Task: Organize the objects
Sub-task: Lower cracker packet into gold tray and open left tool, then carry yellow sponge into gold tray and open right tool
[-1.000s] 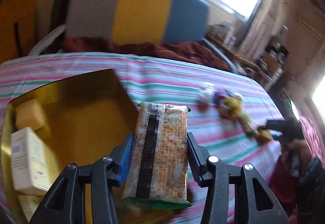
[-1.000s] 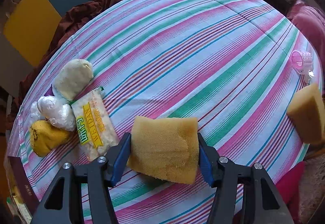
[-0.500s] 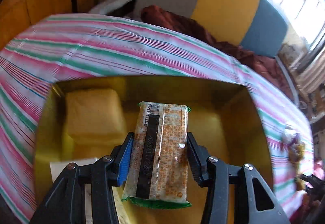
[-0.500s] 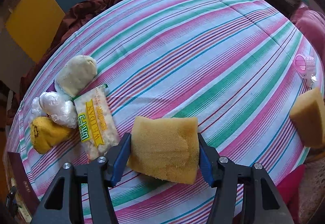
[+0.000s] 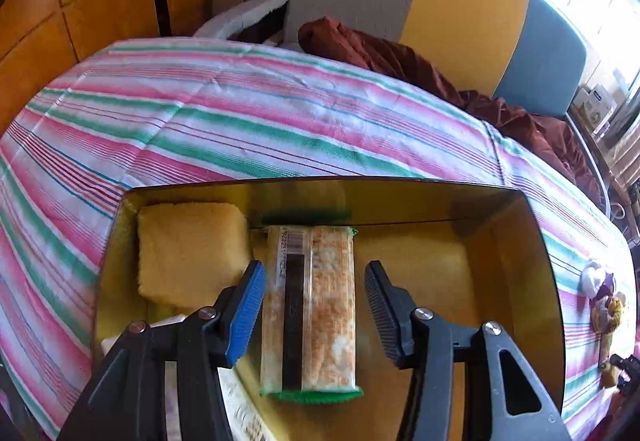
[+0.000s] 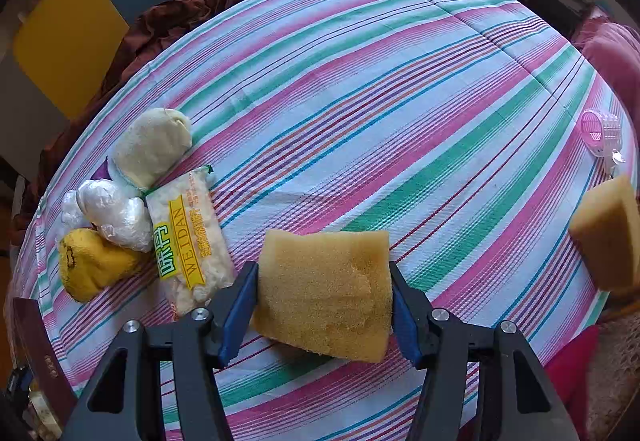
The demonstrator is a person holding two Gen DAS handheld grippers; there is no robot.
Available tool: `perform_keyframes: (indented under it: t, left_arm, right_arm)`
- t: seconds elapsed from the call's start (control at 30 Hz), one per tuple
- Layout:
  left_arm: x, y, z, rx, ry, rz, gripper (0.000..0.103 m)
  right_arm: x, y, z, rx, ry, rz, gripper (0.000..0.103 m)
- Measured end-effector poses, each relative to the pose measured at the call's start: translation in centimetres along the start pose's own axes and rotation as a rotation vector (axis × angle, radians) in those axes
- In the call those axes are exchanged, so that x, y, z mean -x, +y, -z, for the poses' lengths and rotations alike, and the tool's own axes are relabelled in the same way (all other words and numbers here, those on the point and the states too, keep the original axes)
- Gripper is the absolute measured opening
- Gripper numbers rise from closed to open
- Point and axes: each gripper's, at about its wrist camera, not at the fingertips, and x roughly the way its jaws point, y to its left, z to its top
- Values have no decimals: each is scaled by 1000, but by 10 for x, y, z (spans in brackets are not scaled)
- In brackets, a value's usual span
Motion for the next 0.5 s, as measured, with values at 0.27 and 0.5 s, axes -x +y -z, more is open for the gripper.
perform_keyframes:
  t: [0.27,0.5]
  left_arm:
    - [61,-15,36,-99,-127,57,52]
    - [104,-25,86,-170,-188,97,52]
  right_arm:
    - [9,-6,-2,-24,-22,-8,61]
    - [33,-6,-4,-30,-137,-79,61]
